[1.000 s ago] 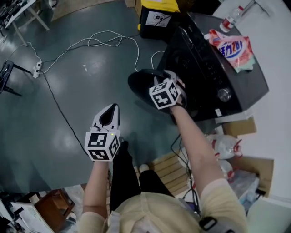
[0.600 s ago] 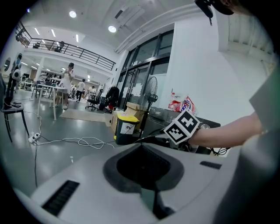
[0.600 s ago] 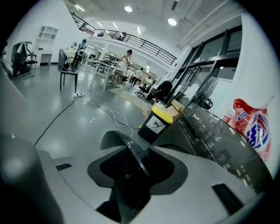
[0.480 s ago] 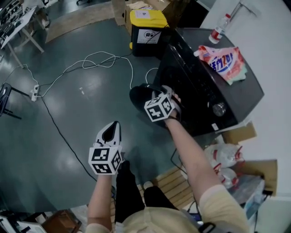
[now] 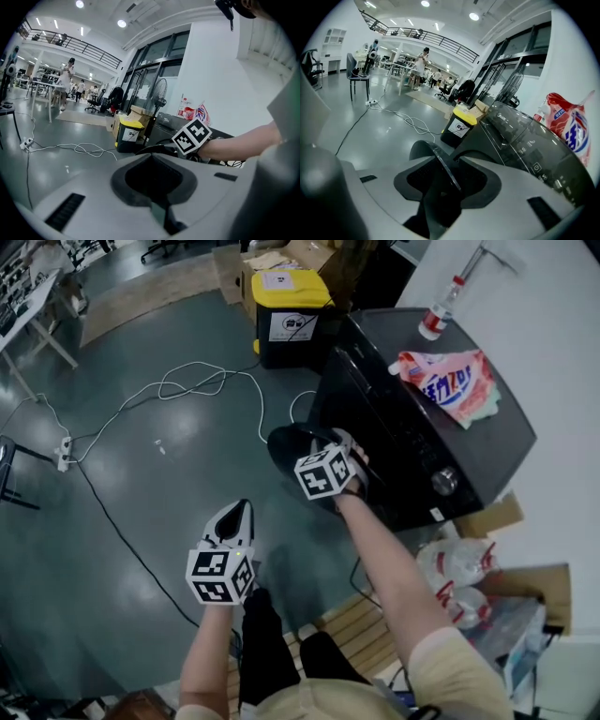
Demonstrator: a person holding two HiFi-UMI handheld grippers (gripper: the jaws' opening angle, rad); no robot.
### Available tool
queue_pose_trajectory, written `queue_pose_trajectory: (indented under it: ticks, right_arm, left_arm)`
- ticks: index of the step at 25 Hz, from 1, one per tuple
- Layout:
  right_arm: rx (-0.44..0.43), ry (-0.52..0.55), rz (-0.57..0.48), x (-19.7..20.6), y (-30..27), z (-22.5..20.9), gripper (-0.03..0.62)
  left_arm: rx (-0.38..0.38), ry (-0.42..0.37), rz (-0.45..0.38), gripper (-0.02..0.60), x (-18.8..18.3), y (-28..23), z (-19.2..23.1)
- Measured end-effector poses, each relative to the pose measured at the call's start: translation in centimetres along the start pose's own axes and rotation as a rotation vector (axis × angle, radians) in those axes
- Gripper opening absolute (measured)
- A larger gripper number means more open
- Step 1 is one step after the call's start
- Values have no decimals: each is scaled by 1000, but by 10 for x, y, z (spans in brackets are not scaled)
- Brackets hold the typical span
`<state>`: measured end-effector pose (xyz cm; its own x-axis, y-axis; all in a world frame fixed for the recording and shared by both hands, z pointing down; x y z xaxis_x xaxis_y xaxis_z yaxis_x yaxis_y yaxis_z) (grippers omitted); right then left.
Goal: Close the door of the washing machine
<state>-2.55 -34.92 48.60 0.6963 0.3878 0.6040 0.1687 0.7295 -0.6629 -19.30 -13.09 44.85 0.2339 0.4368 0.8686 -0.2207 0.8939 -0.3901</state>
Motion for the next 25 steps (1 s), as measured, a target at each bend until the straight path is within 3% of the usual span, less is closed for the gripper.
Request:
queue_pose_trajectory:
  ticks: [25]
  right_arm:
    - [86,-198,70,-16,-38,-62,153]
  left_arm:
    - [61,-36,60,5,-17,-67,12]
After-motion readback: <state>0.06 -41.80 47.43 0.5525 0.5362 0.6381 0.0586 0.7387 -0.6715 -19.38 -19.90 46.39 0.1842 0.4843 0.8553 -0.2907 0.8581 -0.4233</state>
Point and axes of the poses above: the fingertips, and each gripper's own axes: y backward along the fingers, z to its left, x out of its underside, the point moved 8 cm from there along y, backward along the fingers, and after that the axes turned 2 degrees about -x, right-handed, at the moved point
